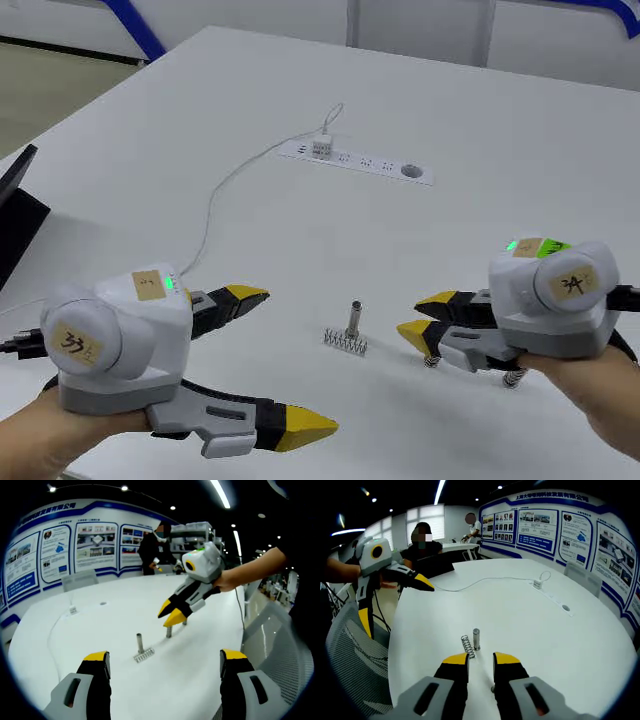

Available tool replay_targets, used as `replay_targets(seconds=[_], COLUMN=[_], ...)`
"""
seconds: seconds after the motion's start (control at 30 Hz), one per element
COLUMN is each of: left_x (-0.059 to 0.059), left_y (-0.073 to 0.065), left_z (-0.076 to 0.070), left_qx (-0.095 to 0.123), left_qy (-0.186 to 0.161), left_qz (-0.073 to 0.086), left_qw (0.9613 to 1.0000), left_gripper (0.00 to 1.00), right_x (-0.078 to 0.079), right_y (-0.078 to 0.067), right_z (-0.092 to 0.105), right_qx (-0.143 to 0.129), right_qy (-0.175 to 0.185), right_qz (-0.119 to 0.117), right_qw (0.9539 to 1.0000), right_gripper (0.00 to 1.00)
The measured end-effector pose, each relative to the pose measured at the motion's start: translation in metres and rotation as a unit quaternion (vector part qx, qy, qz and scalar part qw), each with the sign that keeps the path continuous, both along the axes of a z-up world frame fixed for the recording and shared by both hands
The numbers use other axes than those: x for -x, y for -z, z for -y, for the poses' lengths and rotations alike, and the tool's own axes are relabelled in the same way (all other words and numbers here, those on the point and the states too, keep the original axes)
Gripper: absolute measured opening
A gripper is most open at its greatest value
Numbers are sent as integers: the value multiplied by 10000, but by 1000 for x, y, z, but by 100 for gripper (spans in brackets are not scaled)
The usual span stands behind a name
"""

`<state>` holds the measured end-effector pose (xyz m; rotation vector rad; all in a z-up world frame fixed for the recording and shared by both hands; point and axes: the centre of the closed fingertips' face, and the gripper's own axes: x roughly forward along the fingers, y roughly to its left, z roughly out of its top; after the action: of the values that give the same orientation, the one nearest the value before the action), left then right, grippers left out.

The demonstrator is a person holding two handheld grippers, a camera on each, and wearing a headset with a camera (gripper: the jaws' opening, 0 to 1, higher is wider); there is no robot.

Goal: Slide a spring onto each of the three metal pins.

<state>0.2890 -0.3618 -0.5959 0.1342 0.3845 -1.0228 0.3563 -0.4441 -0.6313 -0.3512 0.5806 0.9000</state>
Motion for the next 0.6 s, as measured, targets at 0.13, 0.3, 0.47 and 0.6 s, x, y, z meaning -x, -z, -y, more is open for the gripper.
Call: replay_targets(seconds=[0.13, 0.3, 0.47, 0.6], left_x=[0, -1, -2, -1], left_y=[1, 3, 3, 5], left_z=[-3, -6, -9, -12], left_qx=[-2, -3, 28, 0], left_qy=[-29, -51, -117, -136], left_qz=[-6, -28, -28, -43], left_qw=[10000, 10000, 9999, 9999], left_gripper=[92, 92, 92, 92], right_x=[2, 4, 2, 1], right_y=[12, 25, 33, 41], right_z=[-14, -25, -31, -35], right_qx=[144, 293, 477, 586], right_qy=[-186, -337, -479, -552], right_qz=[-76, -206, -156, -216], right_qw=[9997, 9988, 9976, 9965], right_gripper=[19, 20, 19, 19])
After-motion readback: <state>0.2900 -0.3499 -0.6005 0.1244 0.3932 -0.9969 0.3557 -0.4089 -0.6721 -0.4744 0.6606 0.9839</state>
